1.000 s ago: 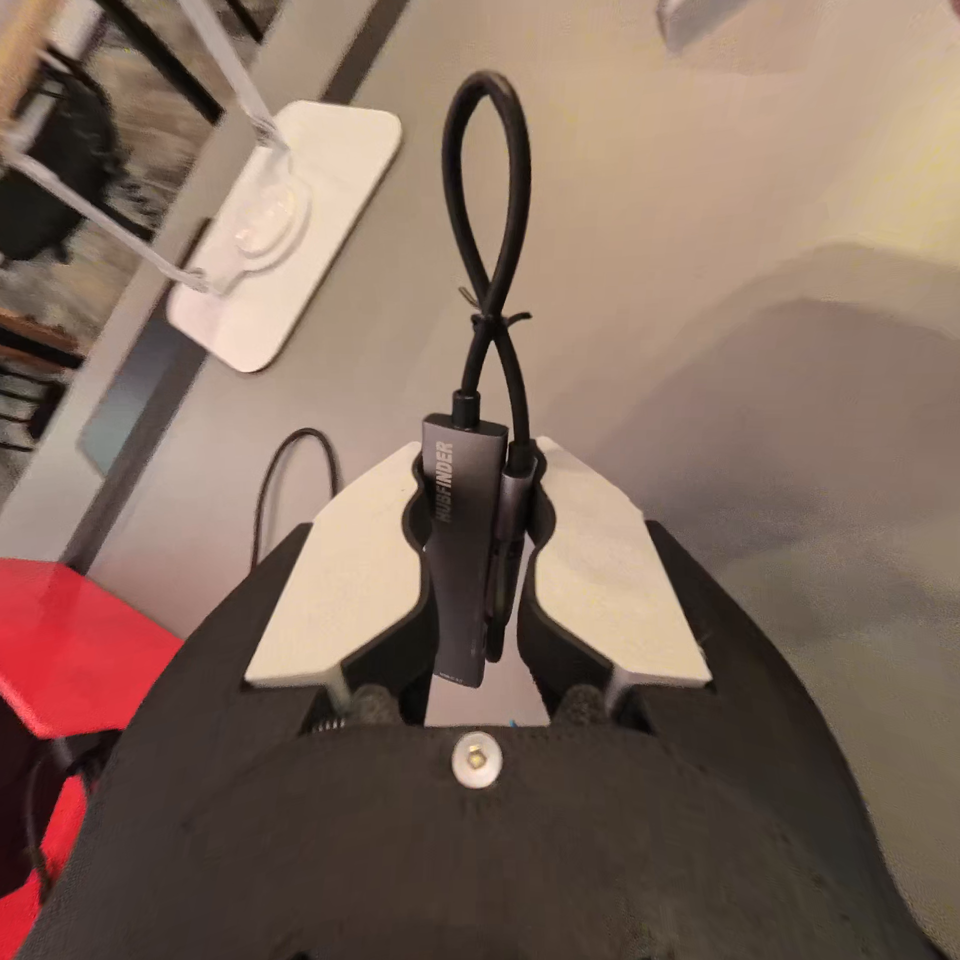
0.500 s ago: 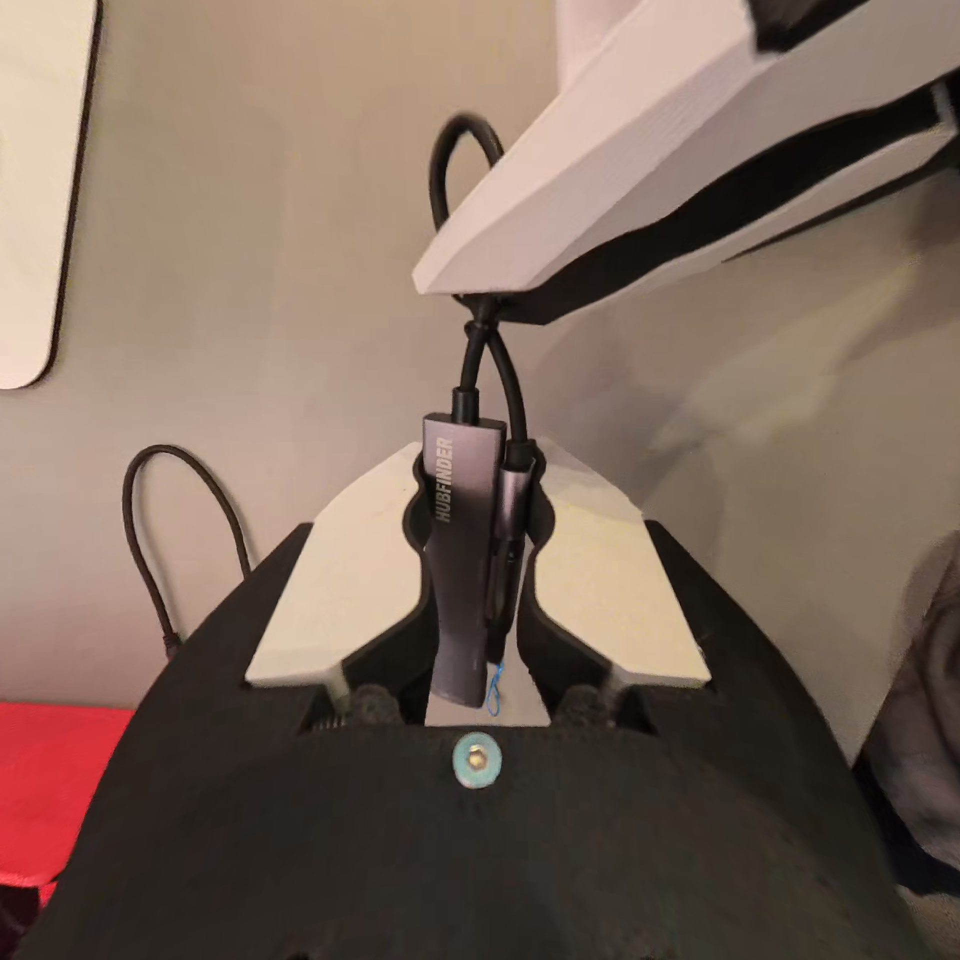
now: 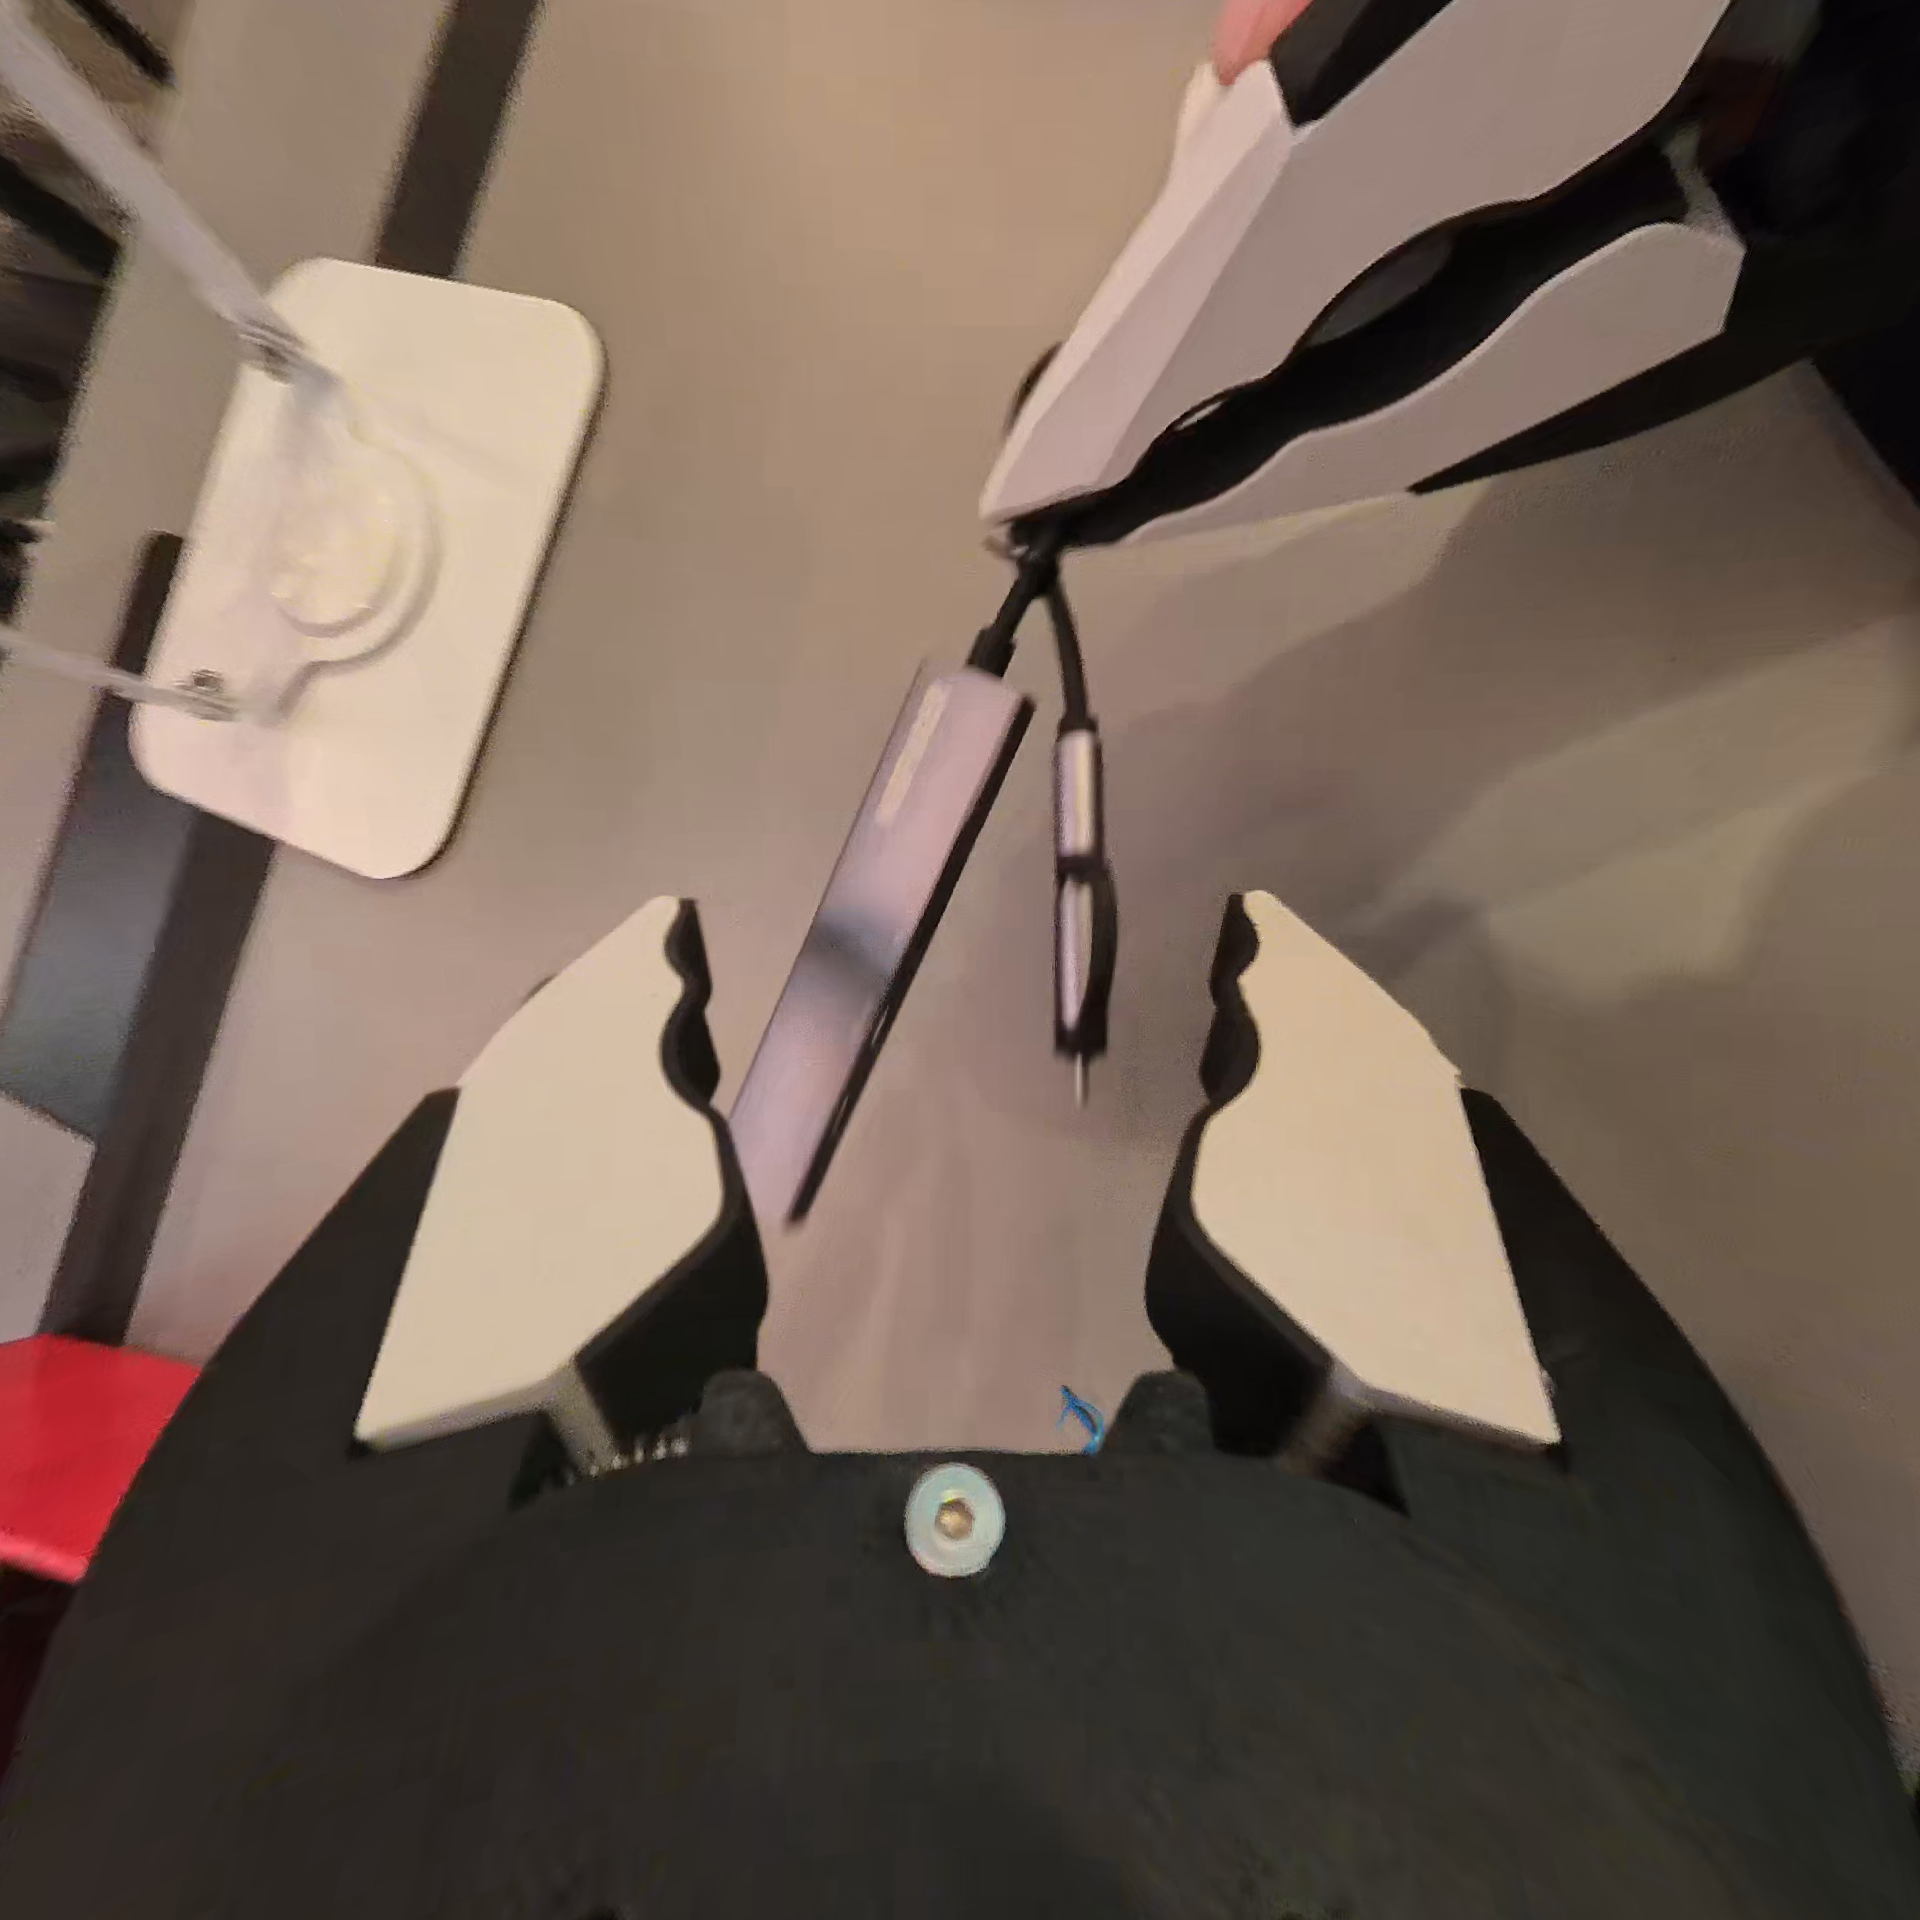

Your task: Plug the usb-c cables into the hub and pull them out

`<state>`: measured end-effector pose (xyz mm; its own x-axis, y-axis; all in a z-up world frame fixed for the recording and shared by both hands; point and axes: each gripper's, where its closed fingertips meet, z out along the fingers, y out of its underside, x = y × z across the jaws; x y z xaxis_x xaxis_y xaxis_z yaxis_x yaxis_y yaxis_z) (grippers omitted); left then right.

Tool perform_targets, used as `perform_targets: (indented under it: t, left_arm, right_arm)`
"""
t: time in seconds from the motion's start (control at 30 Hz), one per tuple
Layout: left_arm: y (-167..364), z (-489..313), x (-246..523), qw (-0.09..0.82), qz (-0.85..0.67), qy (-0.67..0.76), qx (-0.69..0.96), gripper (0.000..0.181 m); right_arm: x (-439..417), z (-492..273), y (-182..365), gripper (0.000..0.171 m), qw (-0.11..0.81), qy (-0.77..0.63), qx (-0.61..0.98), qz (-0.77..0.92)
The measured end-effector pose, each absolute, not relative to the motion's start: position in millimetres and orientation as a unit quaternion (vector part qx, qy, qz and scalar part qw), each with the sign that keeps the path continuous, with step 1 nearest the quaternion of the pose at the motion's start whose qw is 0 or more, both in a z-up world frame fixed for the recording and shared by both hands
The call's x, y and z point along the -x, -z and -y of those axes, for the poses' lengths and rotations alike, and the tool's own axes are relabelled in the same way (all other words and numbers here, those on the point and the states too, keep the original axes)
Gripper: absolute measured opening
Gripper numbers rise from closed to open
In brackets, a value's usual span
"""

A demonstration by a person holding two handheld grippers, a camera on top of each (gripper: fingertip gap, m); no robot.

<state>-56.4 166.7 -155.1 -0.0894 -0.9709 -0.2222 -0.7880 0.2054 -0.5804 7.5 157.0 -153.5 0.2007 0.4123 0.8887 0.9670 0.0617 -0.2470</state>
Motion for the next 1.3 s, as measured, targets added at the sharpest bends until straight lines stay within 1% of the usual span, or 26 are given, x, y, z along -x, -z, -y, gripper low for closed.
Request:
perform_targets:
  t: [0.1, 0.17, 0.2, 0.27, 0.33, 0.4, 0.43, 0.5, 0.57, 0.67, 0.73, 0.77, 0.8, 0.83, 0.87, 0.9, 0.97, 1.0, 1.03, 1.07, 1.1, 1.13, 1.17, 1.2, 1.23, 1.3]
  left_arm:
    - [144, -174, 68, 0.327, -0.693, 0.165, 0.621, 0.092]
    - [142, -179, 79, 0.343, -0.667, 0.179, 0.637, 0.076]
    - [143, -181, 84, 0.35, -0.652, 0.19, 0.645, 0.072]
    - [143, -183, 93, 0.368, -0.622, 0.224, 0.653, 0.045]
    - [139, -184, 100, 0.394, -0.598, 0.247, 0.653, 0.026]
    - [137, -182, 104, 0.406, -0.588, 0.262, 0.649, 0.021]
    - [137, -181, 106, 0.41, -0.588, 0.262, 0.647, 0.021]
    - [141, -179, 108, 0.403, -0.585, 0.266, 0.652, 0.031]
    - [145, -179, 110, 0.402, -0.584, 0.26, 0.656, 0.034]
    - [150, -180, 114, 0.398, -0.578, 0.257, 0.664, 0.045]
    - [153, -182, 119, 0.403, -0.572, 0.245, 0.671, 0.058]
    - [156, -182, 122, 0.398, -0.569, 0.242, 0.677, 0.07]
    - [159, -186, 126, 0.396, -0.561, 0.231, 0.689, 0.086]
    - [161, -188, 130, 0.4, -0.557, 0.224, 0.693, 0.094]
    - [160, -189, 133, 0.405, -0.548, 0.228, 0.695, 0.101]
    - [158, -191, 136, 0.409, -0.535, 0.233, 0.702, 0.106]
    - [153, -191, 142, 0.421, -0.521, 0.249, 0.699, 0.095]
    - [150, -191, 145, 0.43, -0.517, 0.253, 0.696, 0.091]
    - [146, -190, 148, 0.438, -0.514, 0.258, 0.691, 0.078]
    - [141, -190, 151, 0.453, -0.509, 0.259, 0.684, 0.064]
    - [138, -193, 156, 0.47, -0.5, 0.251, 0.683, 0.054]
    - [138, -198, 161, 0.482, -0.494, 0.233, 0.685, 0.048]
    - [143, -203, 166, 0.482, -0.493, 0.209, 0.693, 0.048]
    - [151, -208, 170, 0.475, -0.497, 0.185, 0.702, 0.053]
    - [158, -211, 173, 0.475, -0.5, 0.166, 0.705, 0.054]
    - [168, -215, 175, 0.474, -0.489, 0.164, 0.714, 0.051]
  right_arm:
    - [-34, -154, 163, 0.0, 0.445, 0.293, 0.649, 0.543]
    - [-54, -149, 176, 0.0, 0.42, 0.297, 0.667, 0.539]
    - [-62, -145, 184, 0.0, 0.408, 0.296, 0.674, 0.54]
    - [-74, -136, 205, 0.0, 0.374, 0.289, 0.689, 0.549]
    - [-81, -129, 224, 0.0, 0.343, 0.289, 0.695, 0.562]
    - [-84, -125, 235, 0.0, 0.321, 0.298, 0.693, 0.573]
    - [-83, -123, 240, 0.0, 0.31, 0.299, 0.691, 0.58]
    - [-82, -122, 246, 0.001, 0.295, 0.304, 0.686, 0.591]
    - [-81, -120, 253, 0.002, 0.281, 0.297, 0.69, 0.597]
    - [-83, -117, 263, 0.003, 0.25, 0.299, 0.689, 0.611]
    - [-79, -110, 262, 0.005, 0.233, 0.277, 0.697, 0.619]
    - [-78, -107, 261, 0.009, 0.223, 0.26, 0.708, 0.617]
    - [-77, -104, 259, 0.019, 0.216, 0.247, 0.714, 0.619]
    - [-78, -100, 257, 0.026, 0.203, 0.237, 0.719, 0.621]
    - [-80, -96, 257, 0.03, 0.187, 0.227, 0.727, 0.621]
    - [-81, -92, 256, 0.036, 0.176, 0.213, 0.734, 0.62]
    - [-84, -84, 253, 0.051, 0.163, 0.193, 0.743, 0.619]
    - [-87, -80, 251, 0.061, 0.157, 0.181, 0.752, 0.614]
    - [-87, -75, 247, 0.066, 0.154, 0.162, 0.762, 0.607]
    - [-80, -71, 238, 0.058, 0.168, 0.136, 0.764, 0.609]
    - [-65, -73, 222, 0.049, 0.208, 0.104, 0.761, 0.606]
    - [-44, -79, 204, 0.035, 0.256, 0.064, 0.757, 0.598]
    - [-19, -82, 190, 0.023, 0.288, 0.012, 0.747, 0.599]
    - [2, -91, 181, 0.022, 0.31, -0.024, 0.739, 0.598]
    - [19, -108, 176, 0.02, 0.326, -0.028, 0.731, 0.599]
    - [55, -146, 177, 0.017, 0.349, -0.05, 0.712, 0.607]
